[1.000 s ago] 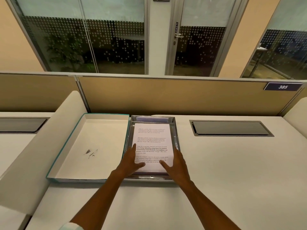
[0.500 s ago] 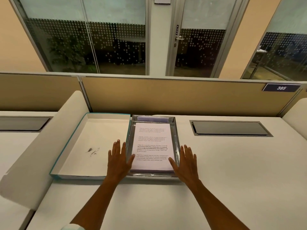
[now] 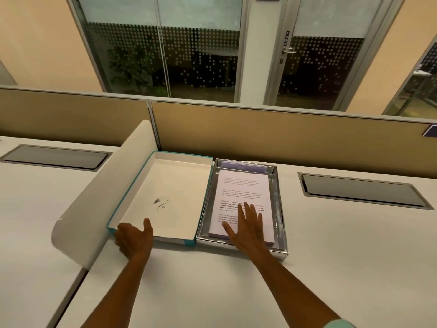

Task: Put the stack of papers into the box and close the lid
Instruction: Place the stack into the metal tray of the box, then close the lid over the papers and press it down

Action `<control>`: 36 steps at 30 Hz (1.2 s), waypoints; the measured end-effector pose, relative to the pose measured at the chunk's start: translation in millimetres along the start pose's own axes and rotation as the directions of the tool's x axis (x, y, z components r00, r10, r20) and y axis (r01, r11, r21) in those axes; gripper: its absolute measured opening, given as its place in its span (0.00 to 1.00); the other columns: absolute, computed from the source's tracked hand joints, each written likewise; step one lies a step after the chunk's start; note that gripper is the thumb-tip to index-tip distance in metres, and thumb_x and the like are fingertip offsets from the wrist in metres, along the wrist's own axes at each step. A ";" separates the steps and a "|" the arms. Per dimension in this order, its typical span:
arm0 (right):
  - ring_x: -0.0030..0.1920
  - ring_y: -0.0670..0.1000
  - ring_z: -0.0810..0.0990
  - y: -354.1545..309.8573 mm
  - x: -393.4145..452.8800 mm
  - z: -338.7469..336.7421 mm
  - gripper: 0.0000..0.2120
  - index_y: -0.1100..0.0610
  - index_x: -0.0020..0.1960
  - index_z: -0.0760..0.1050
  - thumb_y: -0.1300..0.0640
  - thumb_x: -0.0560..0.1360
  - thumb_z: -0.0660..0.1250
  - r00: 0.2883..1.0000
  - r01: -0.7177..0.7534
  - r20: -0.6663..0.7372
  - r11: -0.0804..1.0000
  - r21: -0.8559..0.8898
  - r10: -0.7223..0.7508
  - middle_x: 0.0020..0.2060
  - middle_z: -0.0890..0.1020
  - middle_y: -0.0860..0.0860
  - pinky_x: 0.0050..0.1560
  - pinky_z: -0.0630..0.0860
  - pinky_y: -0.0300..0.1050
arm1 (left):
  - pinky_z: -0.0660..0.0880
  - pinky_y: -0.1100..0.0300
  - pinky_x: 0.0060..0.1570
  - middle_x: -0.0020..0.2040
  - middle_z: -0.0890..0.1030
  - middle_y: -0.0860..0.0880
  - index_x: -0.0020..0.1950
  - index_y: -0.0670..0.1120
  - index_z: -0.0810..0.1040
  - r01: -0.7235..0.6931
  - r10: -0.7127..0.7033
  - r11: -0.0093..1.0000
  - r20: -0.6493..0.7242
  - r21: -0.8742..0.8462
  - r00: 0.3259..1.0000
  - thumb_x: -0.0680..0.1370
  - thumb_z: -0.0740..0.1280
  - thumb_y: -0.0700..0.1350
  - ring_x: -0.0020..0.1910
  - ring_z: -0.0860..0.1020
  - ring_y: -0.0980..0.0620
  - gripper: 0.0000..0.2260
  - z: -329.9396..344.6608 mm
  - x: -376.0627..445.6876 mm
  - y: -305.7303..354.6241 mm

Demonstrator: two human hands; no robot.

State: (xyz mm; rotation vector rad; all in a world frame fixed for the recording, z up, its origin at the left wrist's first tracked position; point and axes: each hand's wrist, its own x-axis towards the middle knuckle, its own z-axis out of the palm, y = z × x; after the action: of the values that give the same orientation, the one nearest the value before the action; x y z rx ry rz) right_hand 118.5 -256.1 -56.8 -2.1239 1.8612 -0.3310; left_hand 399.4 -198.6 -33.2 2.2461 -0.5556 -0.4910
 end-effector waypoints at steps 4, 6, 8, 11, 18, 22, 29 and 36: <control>0.78 0.56 0.37 -22.4 -8.5 17.4 0.43 0.52 0.79 0.41 0.29 0.74 0.47 0.995 0.092 0.049 0.994 -0.064 -0.089 0.79 0.41 0.52 0.73 0.31 0.56 | 0.73 0.38 0.62 0.68 0.68 0.31 0.72 0.36 0.59 0.248 -0.234 0.952 0.099 -0.181 0.967 0.71 0.76 0.48 0.64 0.72 0.30 0.38 -4.6 6.6 -1.7; 0.78 0.55 0.35 -30.0 -13.7 24.1 0.42 0.52 0.79 0.39 0.29 0.74 0.45 0.990 0.127 0.070 0.988 -0.083 -0.121 0.79 0.39 0.52 0.74 0.30 0.57 | 0.80 0.45 0.48 0.62 0.75 0.33 0.69 0.36 0.65 0.393 -0.338 0.885 0.237 -0.249 0.911 0.70 0.76 0.48 0.51 0.79 0.36 0.34 -5.4 5.5 -6.1; 0.78 0.55 0.35 -34.0 -17.8 28.7 0.42 0.52 0.79 0.38 0.29 0.74 0.44 0.988 0.141 0.082 0.986 -0.088 -0.134 0.78 0.38 0.52 0.74 0.30 0.57 | 0.78 0.53 0.34 0.57 0.78 0.35 0.64 0.35 0.71 0.429 -0.335 0.858 0.327 -0.281 0.884 0.72 0.75 0.47 0.39 0.79 0.43 0.26 -6.0 4.8 -11.1; 0.78 0.55 0.35 -32.2 -20.2 29.1 0.40 0.51 0.79 0.39 0.30 0.75 0.45 0.989 0.130 0.083 0.989 -0.076 -0.124 0.78 0.38 0.52 0.75 0.32 0.57 | 0.81 0.47 0.48 0.62 0.77 0.35 0.65 0.36 0.71 0.462 -0.335 0.799 0.354 -0.385 0.873 0.73 0.72 0.41 0.54 0.80 0.39 0.22 -4.4 8.6 -14.7; 0.79 0.55 0.43 -7.1 -13.4 5.7 0.39 0.51 0.79 0.45 0.31 0.75 0.49 1.000 -0.003 0.006 1.000 0.021 0.003 0.79 0.47 0.51 0.76 0.37 0.57 | 0.77 0.45 0.57 0.64 0.76 0.38 0.68 0.38 0.71 0.431 -0.187 0.578 0.402 -0.693 0.896 0.74 0.70 0.36 0.58 0.78 0.41 0.22 -0.8 -8.1 -6.4; 0.79 0.55 0.47 13.9 -12.7 -13.1 0.36 0.51 0.78 0.49 0.34 0.77 0.53 0.995 -0.084 -0.046 0.990 0.111 0.089 0.79 0.50 0.52 0.77 0.42 0.58 | 0.77 0.44 0.59 0.65 0.77 0.42 0.69 0.43 0.72 0.308 -0.038 0.537 0.342 -0.785 0.939 0.73 0.74 0.38 0.62 0.77 0.42 0.26 -0.1 -18.8 -7.0; 0.75 0.59 0.62 58.9 -12.3 -42.6 0.32 0.53 0.75 0.59 0.38 0.77 0.57 0.951 -0.231 -0.164 0.955 0.188 0.262 0.75 0.63 0.56 0.74 0.58 0.63 | 0.77 0.46 0.59 0.64 0.76 0.42 0.71 0.50 0.65 0.026 0.184 0.633 0.183 -0.773 0.966 0.72 0.75 0.40 0.54 0.80 0.51 0.31 1.7 -30.0 5.9; 0.78 0.59 0.55 88.0 -25.0 -43.1 0.35 0.53 0.77 0.53 0.37 0.77 0.55 0.930 -0.333 -0.120 0.936 0.114 0.346 0.78 0.55 0.55 0.77 0.51 0.60 | 0.76 0.53 0.56 0.67 0.76 0.39 0.72 0.47 0.62 -0.273 0.391 0.760 0.080 -0.589 0.917 0.72 0.74 0.42 0.60 0.79 0.41 0.33 15.7 -59.2 29.1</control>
State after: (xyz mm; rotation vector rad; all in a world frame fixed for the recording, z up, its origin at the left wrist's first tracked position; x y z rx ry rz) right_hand 18.4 -244.7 -48.6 -1.7138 2.2010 -0.4821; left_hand 335.4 -194.5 -11.3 1.4903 -0.7790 -0.6053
